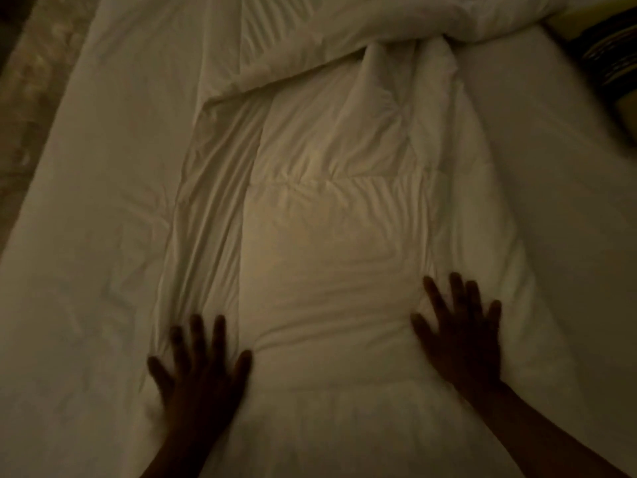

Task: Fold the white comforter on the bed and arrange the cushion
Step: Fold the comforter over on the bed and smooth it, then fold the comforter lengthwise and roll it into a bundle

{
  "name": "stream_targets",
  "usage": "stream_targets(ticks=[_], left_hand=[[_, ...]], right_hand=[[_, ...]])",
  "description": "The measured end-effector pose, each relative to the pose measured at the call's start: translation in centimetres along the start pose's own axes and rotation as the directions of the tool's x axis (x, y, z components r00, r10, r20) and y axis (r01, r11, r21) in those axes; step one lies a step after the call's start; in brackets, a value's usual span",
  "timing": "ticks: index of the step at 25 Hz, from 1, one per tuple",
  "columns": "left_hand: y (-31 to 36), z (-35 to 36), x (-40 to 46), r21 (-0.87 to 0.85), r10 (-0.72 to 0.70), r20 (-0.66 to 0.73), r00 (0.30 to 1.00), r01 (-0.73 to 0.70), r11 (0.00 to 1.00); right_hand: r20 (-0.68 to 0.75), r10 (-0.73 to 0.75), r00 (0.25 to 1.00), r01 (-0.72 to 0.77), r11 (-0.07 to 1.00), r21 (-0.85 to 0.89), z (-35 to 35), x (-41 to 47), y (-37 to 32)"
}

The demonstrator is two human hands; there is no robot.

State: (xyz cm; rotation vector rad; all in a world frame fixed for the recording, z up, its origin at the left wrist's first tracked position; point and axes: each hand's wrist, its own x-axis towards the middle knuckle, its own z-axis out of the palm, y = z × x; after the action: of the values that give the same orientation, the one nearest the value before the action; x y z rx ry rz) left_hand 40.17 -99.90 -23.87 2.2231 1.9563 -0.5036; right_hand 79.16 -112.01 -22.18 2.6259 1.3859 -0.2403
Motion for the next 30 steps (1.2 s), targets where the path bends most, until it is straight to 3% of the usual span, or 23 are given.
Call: stream_targets(ticks=[5, 9, 13, 17, 19, 21, 25, 28, 30], left_hand=[[-1.0, 2.1, -5.6, 0.017, -0.110, 0.101, 0.989, 0.109, 0.994], [-1.9, 2.4, -10.4, -0.007, -0.078, 0.141, 0.987, 0.080, 0.997], [-2.2, 0.7, -13.1, -0.033, -0.088, 0.280, 0.956, 0.101, 0.994], [-2.7, -3.0, -16.6, -0.237, -0.118, 0.411, 0.904, 0.231, 0.944], [-3.2, -5.1, -18.6, -0.445, -0.211, 0.426, 0.880, 0.407, 0.798], [-4.3, -6.5, -20.2, -0.530, -0.293, 0.488, 0.822, 0.546, 0.649], [-9.7, -5.2, -28.0, -0.540, -0.274, 0.694, 0.665, 0.734, 0.413], [-13.0, -3.3, -36.3, -0.512, -0.318, 0.785, 0.531, 0.846, 0.149], [-14.6, -1.7, -41.5, -0.465, -0.349, 0.837, 0.422, 0.884, -0.045]], right_hand=[[0.130, 0.060, 0.990, -0.064, 0.997, 0.030, 3.2, -7.0, 4.3], [0.174, 0.049, 0.984, -0.065, 0.994, 0.087, 3.6, -10.5, 4.7], [0.329, 0.029, 0.944, -0.060, 0.995, 0.083, 2.2, -12.5, 4.8], [0.331, 0.024, 0.943, -0.061, 0.993, 0.103, -1.0, -14.6, 4.1], [0.421, 0.040, 0.906, -0.116, 0.981, 0.156, -2.9, -15.0, 3.1], [0.554, 0.027, 0.832, -0.191, 0.952, 0.241, -4.1, -15.7, 1.7], [0.722, -0.102, 0.684, -0.175, 0.938, 0.298, -5.3, -18.1, -3.2], [0.868, -0.169, 0.468, -0.249, 0.917, 0.313, -7.2, -21.5, -9.6], [0.860, -0.256, 0.442, -0.167, 0.918, 0.359, -8.8, -24.1, -15.4]])
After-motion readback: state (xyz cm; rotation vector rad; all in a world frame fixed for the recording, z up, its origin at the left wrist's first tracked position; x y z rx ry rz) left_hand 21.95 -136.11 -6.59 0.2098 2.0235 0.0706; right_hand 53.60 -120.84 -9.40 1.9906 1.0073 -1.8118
